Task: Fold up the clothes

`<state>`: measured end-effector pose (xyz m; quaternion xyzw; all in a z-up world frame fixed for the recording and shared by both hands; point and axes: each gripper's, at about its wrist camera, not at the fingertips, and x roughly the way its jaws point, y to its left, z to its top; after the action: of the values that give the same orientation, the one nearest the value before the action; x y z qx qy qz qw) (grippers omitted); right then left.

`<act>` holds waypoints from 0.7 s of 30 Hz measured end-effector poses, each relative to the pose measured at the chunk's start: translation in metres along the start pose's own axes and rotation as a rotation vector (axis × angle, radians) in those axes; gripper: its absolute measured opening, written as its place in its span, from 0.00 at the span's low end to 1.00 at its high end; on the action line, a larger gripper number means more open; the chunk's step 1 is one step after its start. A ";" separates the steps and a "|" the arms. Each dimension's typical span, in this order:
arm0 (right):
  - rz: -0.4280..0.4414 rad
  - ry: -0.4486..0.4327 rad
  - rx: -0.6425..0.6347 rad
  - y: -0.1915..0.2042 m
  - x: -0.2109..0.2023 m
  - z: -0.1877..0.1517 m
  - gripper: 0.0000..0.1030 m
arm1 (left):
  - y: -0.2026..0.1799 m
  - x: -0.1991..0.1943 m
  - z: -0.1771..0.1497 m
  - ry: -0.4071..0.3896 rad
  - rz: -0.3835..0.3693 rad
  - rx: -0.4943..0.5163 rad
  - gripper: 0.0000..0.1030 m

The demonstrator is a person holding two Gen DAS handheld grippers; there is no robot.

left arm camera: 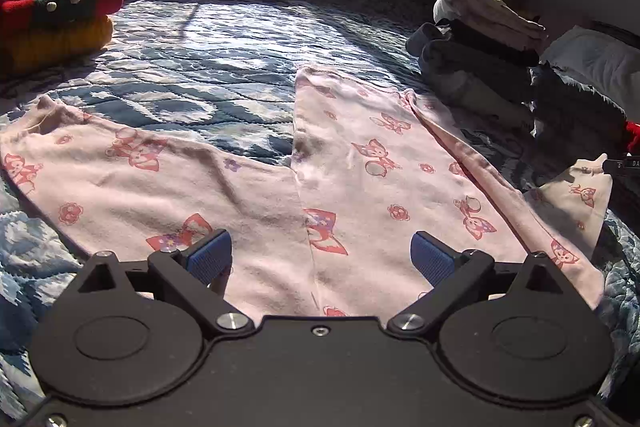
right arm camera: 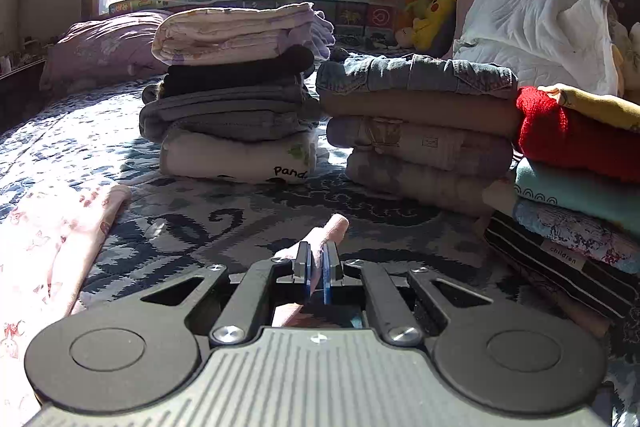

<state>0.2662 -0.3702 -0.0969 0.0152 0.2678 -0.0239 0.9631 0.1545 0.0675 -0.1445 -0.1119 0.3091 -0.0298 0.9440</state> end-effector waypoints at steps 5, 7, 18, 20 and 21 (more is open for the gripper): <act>-0.034 0.004 0.021 -0.016 -0.009 -0.009 0.07 | -0.001 0.000 -0.001 0.002 0.004 0.009 0.95; -0.047 0.004 0.029 -0.021 -0.013 -0.013 0.07 | -0.002 0.001 -0.001 0.002 0.006 0.013 0.95; -0.103 0.030 0.091 -0.049 -0.032 -0.043 0.07 | -0.004 0.002 -0.003 0.011 0.018 0.035 0.95; -0.109 0.039 0.096 -0.053 -0.035 -0.048 0.07 | -0.005 0.002 -0.004 0.011 0.020 0.037 0.95; -0.112 0.044 0.096 -0.054 -0.035 -0.050 0.07 | -0.005 0.002 -0.004 0.011 0.021 0.038 0.95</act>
<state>0.2074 -0.4209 -0.1225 0.0466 0.2879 -0.0903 0.9523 0.1539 0.0615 -0.1478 -0.0907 0.3149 -0.0266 0.9444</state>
